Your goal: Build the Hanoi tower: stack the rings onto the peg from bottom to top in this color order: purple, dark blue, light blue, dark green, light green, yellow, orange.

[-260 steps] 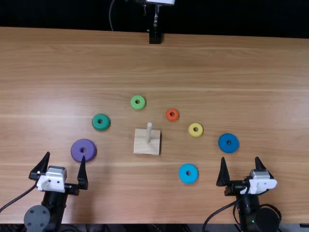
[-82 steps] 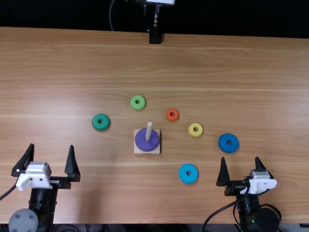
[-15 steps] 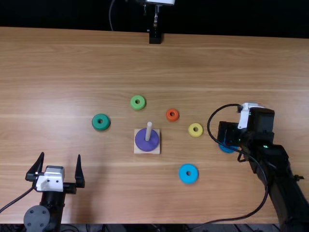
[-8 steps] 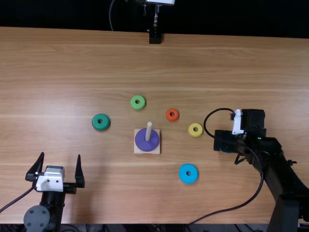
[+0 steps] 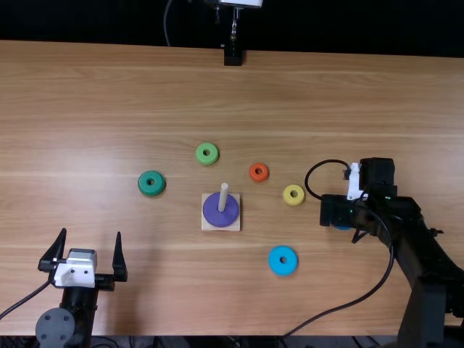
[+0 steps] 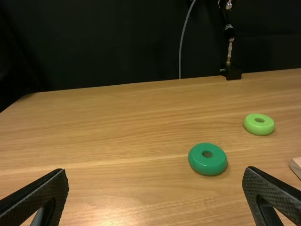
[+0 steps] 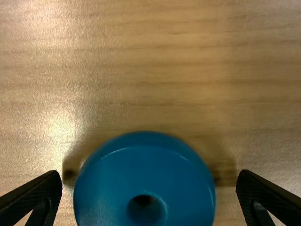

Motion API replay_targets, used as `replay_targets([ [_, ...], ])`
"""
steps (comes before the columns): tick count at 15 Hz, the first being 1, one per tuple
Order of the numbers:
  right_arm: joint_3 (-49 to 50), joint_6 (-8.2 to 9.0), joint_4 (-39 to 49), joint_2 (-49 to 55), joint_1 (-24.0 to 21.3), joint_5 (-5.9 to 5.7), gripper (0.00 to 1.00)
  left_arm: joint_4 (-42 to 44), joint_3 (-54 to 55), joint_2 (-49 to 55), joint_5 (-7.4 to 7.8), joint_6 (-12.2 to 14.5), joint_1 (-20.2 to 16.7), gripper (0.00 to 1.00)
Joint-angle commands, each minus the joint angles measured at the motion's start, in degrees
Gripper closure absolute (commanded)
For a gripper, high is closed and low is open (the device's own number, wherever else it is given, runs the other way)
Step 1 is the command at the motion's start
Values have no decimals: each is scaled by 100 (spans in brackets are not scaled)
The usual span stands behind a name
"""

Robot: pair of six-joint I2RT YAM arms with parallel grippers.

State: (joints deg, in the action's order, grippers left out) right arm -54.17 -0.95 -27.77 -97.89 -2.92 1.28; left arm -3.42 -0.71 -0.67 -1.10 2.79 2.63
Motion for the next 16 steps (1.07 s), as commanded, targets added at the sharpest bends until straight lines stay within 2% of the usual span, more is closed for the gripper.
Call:
replay_targets([
  [1, -269, 11, -14, -90, -33, -22, 0, -111, 71, 67, -16, 48, -44, 0],
  [3, -260, 11, -14, -196, -33, -33, 0, -111, 71, 67, -16, 48, -44, 0],
  [4, -252, 0, -14, -205, -33, -33, 6, -111, 71, 67, -16, 48, -44, 0],
  [5, -243, 0, -14, -222, -33, -33, 31, -111, 71, 67, -16, 48, -44, 0],
  [6, -252, -10, -24, -248, -33, -33, 41, -111, 71, 67, -16, 48, -44, 0],
  [7, -252, -21, -14, -266, -33, -33, 55, -111, 71, 67, -6, 48, -44, 0],
  [8, -260, -10, -14, -257, -33, -33, 78, -111, 71, 67, -16, 48, -44, 0],
  [9, -269, -10, -24, -257, -33, -33, 96, -111, 71, 67, -16, 48, -44, 0],
  [10, -296, -10, -24, -257, -33, -33, 100, -111, 71, 67, -16, 48, -44, 0],
  [13, -638, 21, -109, -257, -33, -33, 100, -111, 71, 67, -16, 48, -44, 0],
  [16, -1456, 32, -1511, -231, 11, -43, 100, -111, 71, 67, -16, 48, -44, 0],
])
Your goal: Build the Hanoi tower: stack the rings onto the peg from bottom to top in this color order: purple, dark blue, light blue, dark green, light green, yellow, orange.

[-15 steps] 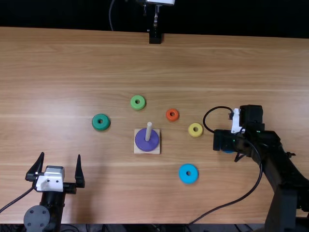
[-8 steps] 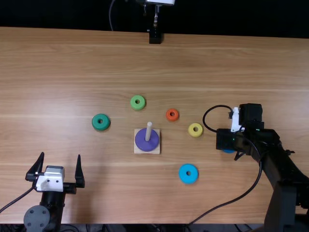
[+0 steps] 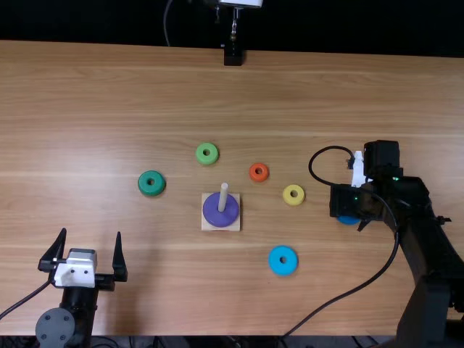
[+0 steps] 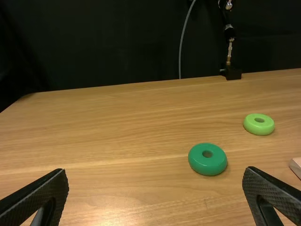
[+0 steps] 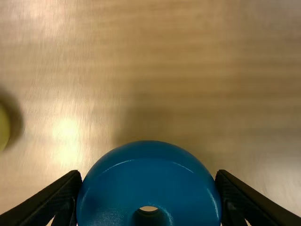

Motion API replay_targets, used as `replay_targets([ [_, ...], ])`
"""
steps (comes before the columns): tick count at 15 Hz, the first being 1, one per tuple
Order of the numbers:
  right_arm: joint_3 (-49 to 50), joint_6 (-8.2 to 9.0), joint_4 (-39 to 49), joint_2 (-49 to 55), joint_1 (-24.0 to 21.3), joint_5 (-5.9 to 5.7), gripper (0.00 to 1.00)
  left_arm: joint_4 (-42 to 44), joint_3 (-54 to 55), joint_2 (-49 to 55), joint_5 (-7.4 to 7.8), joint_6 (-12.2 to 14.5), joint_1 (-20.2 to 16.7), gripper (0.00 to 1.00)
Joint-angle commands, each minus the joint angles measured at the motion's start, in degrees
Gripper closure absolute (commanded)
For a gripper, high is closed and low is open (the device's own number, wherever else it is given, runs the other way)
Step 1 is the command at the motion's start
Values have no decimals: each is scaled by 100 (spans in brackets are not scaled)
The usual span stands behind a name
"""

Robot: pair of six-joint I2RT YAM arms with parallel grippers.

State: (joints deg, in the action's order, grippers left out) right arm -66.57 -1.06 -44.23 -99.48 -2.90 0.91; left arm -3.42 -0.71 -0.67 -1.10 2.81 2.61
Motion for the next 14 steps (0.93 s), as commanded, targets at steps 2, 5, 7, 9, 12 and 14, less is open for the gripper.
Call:
replay_targets([
  [2, -920, 32, -983, -54, 193, 4, 100, -111, 71, 67, -16, 46, -41, 0],
  [5, -1781, 64, -1437, -36, 782, 25, 100, -111, 71, 67, -16, 46, -41, 0],
  [7, -2203, 64, -1448, -36, 1089, 25, 100, -111, 71, 67, -16, 46, -41, 0],
  [9, -2537, 53, -1448, -36, 1467, 36, 100, -101, 71, 67, -16, 46, -41, 0],
  [12, -3363, 85, -2175, -54, 2109, 57, 100, -111, 71, 67, -16, 46, -41, 0],
  [14, -3873, 85, -2555, -63, 2504, 57, 100, -111, 71, 67, -16, 46, -41, 0],
])
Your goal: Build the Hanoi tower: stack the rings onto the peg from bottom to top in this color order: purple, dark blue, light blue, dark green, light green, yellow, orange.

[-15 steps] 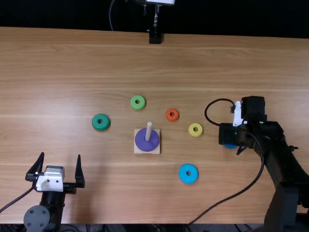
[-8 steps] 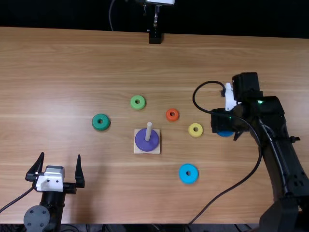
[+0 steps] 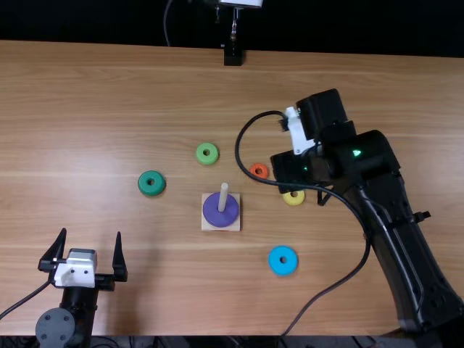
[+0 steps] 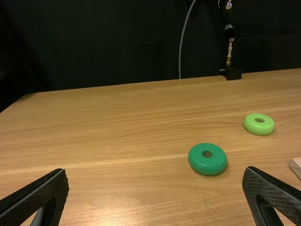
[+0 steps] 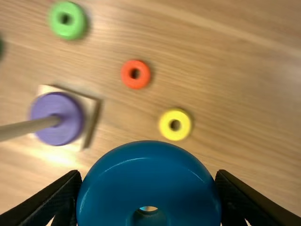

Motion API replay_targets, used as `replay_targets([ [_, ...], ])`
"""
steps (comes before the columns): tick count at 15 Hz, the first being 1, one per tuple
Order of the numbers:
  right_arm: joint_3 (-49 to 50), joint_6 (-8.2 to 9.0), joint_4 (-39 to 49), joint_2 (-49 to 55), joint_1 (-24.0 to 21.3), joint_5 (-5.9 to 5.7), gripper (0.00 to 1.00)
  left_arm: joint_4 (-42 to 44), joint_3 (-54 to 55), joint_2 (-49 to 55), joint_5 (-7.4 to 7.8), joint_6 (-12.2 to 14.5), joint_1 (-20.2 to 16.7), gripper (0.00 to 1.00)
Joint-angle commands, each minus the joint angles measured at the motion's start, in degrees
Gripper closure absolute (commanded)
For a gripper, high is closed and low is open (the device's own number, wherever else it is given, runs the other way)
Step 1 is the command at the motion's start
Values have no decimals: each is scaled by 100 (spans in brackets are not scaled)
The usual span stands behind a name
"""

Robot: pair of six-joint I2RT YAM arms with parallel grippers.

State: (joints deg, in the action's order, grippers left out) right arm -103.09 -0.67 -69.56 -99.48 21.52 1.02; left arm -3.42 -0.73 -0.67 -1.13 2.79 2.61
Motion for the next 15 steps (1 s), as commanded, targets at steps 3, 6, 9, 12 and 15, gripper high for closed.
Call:
replay_targets([
  [3, -642, 24, -85, -89, 476, 46, 100, -111, 73, 67, -14, 48, -41, 0],
  [6, -924, 24, -96, -98, 766, 46, 100, -111, 73, 67, -3, 48, -41, 0],
  [9, -1020, 46, -85, -107, 942, 57, 100, -111, 73, 67, -14, 48, -41, 0],
  [12, -1047, 56, -64, -397, 1100, 57, 100, -111, 73, 67, -14, 48, -41, 0],
  [15, -1047, 67, -53, -432, 1311, 57, 100, -111, 73, 67, -14, 48, -41, 0],
])
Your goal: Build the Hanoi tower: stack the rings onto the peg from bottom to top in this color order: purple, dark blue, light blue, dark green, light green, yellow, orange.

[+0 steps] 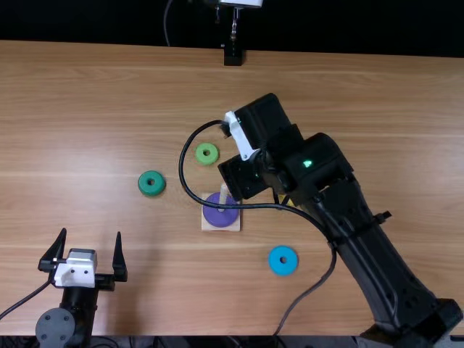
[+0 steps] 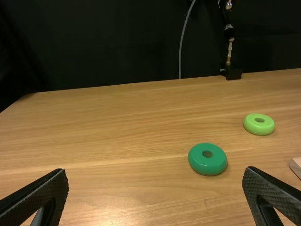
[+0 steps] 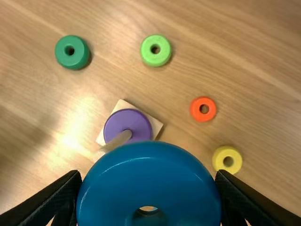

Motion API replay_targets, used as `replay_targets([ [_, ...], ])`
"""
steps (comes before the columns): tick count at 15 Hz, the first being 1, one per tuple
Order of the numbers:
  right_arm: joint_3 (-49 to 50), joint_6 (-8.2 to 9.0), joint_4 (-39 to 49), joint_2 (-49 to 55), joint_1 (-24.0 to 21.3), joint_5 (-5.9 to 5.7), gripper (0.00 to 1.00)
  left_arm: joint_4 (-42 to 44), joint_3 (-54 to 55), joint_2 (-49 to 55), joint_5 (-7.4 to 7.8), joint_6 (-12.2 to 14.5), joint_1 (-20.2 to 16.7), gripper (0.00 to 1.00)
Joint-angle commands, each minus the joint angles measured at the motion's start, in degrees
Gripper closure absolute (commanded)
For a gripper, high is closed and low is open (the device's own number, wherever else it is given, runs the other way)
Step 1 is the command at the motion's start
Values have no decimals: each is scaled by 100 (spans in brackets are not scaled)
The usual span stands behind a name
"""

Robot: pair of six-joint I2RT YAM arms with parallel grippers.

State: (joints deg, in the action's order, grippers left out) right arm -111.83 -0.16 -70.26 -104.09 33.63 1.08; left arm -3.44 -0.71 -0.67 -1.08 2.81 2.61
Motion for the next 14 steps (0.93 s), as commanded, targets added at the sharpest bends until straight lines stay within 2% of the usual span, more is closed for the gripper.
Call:
replay_targets([
  [1, -172, 16, 38, 3, 135, 50, 100, -109, 71, 67, -18, 46, -41, 0],
  [4, -260, 48, 48, -217, 258, 50, 100, -109, 71, 67, -18, 46, -41, 0],
  [6, -269, 164, 38, -225, 338, 50, 100, -109, 71, 67, -18, 46, -41, 0],
  [14, -234, 164, 38, -445, 434, 50, 100, -109, 71, 67, -18, 46, -41, 0],
])
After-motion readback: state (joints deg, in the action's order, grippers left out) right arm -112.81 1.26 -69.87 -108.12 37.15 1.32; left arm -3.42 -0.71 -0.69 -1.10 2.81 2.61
